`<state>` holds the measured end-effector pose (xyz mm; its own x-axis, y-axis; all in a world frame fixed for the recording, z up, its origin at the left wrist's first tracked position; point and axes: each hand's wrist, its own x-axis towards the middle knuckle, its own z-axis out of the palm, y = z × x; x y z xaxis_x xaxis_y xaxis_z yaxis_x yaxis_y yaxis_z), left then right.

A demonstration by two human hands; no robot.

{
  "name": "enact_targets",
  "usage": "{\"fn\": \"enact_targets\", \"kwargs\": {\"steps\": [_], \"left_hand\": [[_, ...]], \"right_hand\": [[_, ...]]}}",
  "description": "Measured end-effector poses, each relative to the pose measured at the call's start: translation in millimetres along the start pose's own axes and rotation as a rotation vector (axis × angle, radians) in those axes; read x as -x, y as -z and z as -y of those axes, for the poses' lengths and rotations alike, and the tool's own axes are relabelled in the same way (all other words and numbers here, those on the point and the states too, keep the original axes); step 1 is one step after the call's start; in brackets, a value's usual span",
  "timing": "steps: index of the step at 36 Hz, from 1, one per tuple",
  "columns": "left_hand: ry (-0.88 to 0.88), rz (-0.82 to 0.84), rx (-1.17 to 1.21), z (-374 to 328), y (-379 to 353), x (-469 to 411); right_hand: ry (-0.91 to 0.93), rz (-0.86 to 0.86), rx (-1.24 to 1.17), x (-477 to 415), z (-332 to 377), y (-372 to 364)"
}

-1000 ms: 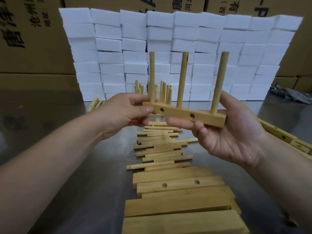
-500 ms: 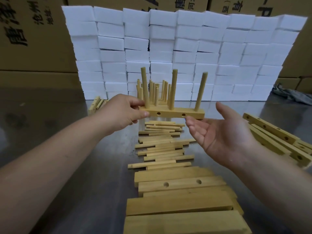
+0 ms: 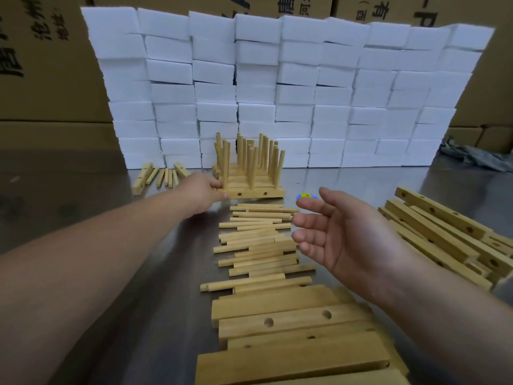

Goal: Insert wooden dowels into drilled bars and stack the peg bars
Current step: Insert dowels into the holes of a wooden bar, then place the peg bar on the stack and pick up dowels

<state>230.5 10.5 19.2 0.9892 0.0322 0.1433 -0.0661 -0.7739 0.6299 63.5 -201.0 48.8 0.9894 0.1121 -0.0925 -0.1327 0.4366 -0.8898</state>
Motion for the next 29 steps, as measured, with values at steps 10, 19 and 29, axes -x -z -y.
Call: {"fn": "enact_targets", "kwargs": {"steps": [10,19,29], "left_hand": [[-0.047,-0.013,-0.212,4.8,-11.7,-16.3],[-0.101,-0.128,-0.309,7.3,-17.7,-15.9],[-0.077,-0.218,-0.386,7.2,-21.8,-17.9]], "right_hand": [[0.001,0.055,0.012,0.0,-2.0,-0.1],[-0.004,0.058,0.035,0.9,-2.3,-1.7],[-0.003,0.053,0.065,2.0,-1.7,-2.9]]}}
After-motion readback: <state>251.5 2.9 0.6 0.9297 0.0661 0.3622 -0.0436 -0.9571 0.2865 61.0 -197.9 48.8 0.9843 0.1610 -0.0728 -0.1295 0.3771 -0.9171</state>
